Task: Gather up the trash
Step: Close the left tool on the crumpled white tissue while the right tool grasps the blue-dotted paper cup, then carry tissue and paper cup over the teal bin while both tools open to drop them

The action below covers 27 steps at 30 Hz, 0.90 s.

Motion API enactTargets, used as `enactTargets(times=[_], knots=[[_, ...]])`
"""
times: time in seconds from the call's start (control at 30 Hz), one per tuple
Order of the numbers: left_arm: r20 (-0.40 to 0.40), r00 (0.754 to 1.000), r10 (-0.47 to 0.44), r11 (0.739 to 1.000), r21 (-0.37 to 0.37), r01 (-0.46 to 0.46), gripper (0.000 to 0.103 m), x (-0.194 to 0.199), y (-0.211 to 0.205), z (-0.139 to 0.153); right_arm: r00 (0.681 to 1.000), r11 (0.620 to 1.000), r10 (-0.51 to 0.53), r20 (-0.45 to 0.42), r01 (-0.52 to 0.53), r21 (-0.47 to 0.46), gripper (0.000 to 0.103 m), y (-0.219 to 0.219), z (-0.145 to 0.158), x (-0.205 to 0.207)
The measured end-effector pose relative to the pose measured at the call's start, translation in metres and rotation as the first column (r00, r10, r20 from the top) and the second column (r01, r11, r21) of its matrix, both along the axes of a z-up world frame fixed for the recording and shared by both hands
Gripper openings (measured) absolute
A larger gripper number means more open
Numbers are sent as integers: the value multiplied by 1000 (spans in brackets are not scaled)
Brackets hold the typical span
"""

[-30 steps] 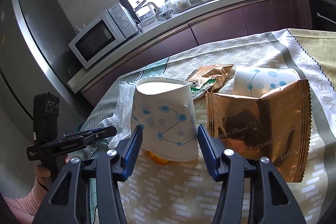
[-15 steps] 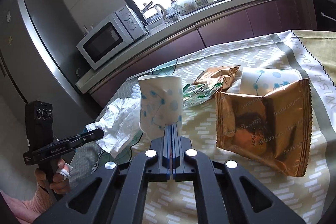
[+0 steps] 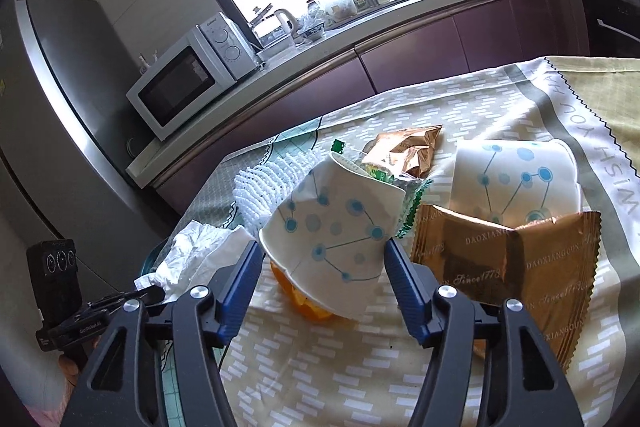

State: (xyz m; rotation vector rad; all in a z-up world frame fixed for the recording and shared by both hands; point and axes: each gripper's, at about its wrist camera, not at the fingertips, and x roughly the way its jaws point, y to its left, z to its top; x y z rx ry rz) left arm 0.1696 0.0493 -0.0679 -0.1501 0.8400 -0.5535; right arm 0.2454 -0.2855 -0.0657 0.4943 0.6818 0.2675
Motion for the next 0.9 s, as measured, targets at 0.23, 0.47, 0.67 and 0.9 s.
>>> enactTargets(times=[0.23, 0.47, 0.67, 0.9], knots=[[-10, 1000, 1, 1000, -5, -1, 2, 3, 3, -4, 999, 998, 6, -48, -2, 67, 52, -1, -14, 17], [-9, 1000, 2, 1000, -14, -2, 2, 2, 4, -4, 999, 995, 32, -19, -30, 97, 30, -1, -11, 12], [12, 1000, -4, 1000, -27, 4, 2, -2, 7, 3, 999, 994, 37, 3, -38, 106, 28, 0, -7, 6], [58, 998, -3, 999, -33, 5, 2, -13, 15, 18, 998, 989, 47, 41, -52, 138, 27, -2, 1, -5]])
